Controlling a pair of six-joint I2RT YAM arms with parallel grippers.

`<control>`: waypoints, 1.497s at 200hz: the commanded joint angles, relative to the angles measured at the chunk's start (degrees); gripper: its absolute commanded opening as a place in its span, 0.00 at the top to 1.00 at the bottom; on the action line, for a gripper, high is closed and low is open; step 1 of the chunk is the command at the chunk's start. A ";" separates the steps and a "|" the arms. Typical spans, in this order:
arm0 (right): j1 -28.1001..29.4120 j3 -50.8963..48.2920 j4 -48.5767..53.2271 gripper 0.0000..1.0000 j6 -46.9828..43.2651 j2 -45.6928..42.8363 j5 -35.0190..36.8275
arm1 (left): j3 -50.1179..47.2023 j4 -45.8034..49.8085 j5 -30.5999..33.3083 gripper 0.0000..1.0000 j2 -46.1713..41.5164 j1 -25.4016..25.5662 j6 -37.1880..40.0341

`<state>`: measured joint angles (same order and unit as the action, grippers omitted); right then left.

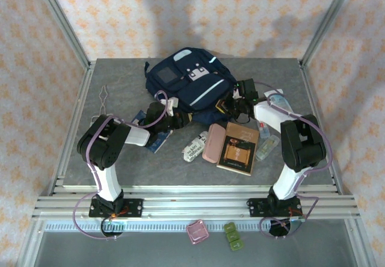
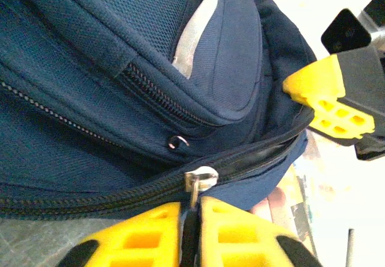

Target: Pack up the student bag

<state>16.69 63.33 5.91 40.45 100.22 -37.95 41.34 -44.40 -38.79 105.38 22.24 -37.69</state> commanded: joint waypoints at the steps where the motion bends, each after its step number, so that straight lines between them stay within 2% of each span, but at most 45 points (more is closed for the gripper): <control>1: 0.06 0.17 -6.89 1.00 0.07 -1.04 -1.69 | 1.79 -0.55 -1.30 1.00 -0.08 0.08 1.43; 27: 0.03 0.24 -6.53 1.00 -0.19 -1.10 -1.08 | 1.98 5.05 1.61 1.00 -1.93 0.08 3.75; 44: -0.07 0.48 -6.23 1.00 -0.29 -1.54 -0.08 | 2.97 13.34 6.20 1.00 -3.81 0.08 9.43; 74: -1.12 -0.47 -8.27 1.00 0.66 -4.47 1.96 | 5.01 27.57 17.99 1.00 -6.98 0.03 16.65; 99: -1.56 -1.11 -10.39 1.00 1.70 -6.61 1.81 | 7.20 33.48 26.26 1.00 -7.33 0.06 20.27; 136: -1.53 -3.27 -11.73 1.00 2.47 -8.41 1.06 | 11.87 39.38 40.12 1.00 -4.90 -0.18 21.28; 179: -1.23 -5.75 -12.50 1.00 2.12 -9.25 0.47 | 16.41 43.22 48.17 1.00 -2.80 -2.45 20.05; 197: 0.06 -4.79 -11.10 1.00 0.43 -7.68 -1.22 | 18.28 44.73 48.15 1.00 -2.75 -2.56 20.87; 210: 1.18 -3.79 -8.65 1.00 -1.63 -6.44 -0.86 | 18.11 44.45 46.50 0.82 -4.31 -2.38 20.58; 218: 1.75 -3.31 -6.88 0.88 -3.33 -5.70 -0.72 | 17.75 43.96 45.66 0.71 -5.92 -1.92 20.69; 226: 2.03 -3.21 -5.38 0.76 -4.61 -5.38 -0.43 | 17.30 43.31 44.72 0.67 -7.58 -1.23 21.51; 241: 2.03 -3.65 -2.92 0.66 -6.87 -5.90 1.34 | 16.79 43.37 43.88 0.59 -10.56 0.33 22.36; 276: 1.95 -4.64 2.87 0.53 -10.72 -12.52 9.44 | 12.25 40.36 33.84 0.56 -17.62 1.47 19.75; 299: 1.97 -5.12 6.03 0.49 -12.01 -16.91 12.76 | 7.22 36.02 28.51 0.52 -22.59 1.67 16.15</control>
<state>18.59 57.84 7.84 32.38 89.60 -31.48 53.54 -4.67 -2.96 86.63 23.92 -17.58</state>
